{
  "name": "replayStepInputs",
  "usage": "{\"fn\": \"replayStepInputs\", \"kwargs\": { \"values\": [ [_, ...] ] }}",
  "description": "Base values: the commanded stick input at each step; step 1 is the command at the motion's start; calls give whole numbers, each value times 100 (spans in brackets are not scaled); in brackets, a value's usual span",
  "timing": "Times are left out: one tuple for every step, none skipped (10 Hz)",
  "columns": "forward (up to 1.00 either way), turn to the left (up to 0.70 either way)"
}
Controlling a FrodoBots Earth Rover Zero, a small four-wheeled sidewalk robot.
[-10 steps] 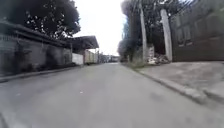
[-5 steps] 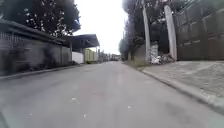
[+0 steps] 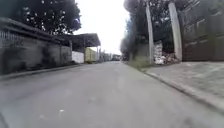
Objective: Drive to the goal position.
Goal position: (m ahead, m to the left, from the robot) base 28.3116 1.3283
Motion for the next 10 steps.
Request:
{"fn": "replayStepInputs", "kwargs": {
  "values": [
    [85,-7],
    [85,-20],
    [85,-34],
    [85,-25],
    [85,-9],
    [85,0],
    [85,0],
    [85,0],
    [85,0],
    [85,0]
  ]
}}
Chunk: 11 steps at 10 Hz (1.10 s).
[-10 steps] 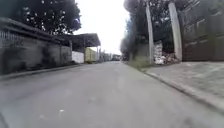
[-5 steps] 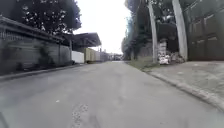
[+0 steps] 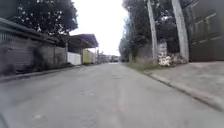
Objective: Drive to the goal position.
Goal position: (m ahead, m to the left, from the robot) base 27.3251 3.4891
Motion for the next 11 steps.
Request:
{"fn": "replayStepInputs", "kwargs": {
  "values": [
    [85,0],
    [85,0],
    [85,0],
    [85,0],
    [85,0],
    [85,-5],
    [85,-34],
    [85,-34],
    [85,-34],
    [85,-34],
    [85,-34]
  ]
}}
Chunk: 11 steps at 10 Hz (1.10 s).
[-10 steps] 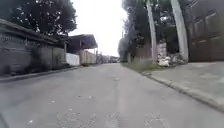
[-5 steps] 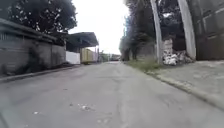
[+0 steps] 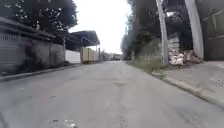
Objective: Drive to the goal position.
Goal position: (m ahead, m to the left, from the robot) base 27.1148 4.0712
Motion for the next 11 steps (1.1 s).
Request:
{"fn": "replayStepInputs", "kwargs": {
  "values": [
    [85,-34],
    [85,-34],
    [85,-34],
    [85,-34],
    [85,-10],
    [85,0],
    [85,0],
    [85,0],
    [85,0],
    [85,0],
    [85,0]
  ]
}}
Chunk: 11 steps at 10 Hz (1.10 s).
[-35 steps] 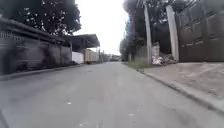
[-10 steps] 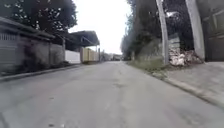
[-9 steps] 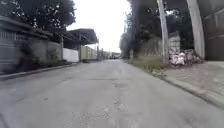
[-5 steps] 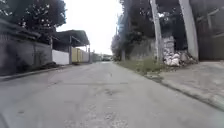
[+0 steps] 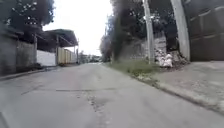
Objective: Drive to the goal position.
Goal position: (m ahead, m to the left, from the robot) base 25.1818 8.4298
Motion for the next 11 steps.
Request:
{"fn": "replayStepInputs", "kwargs": {
  "values": [
    [85,0],
    [85,0],
    [85,0],
    [85,0],
    [85,0],
    [85,0],
    [85,0],
    [85,0],
    [85,0],
    [85,0],
    [85,0]
  ]
}}
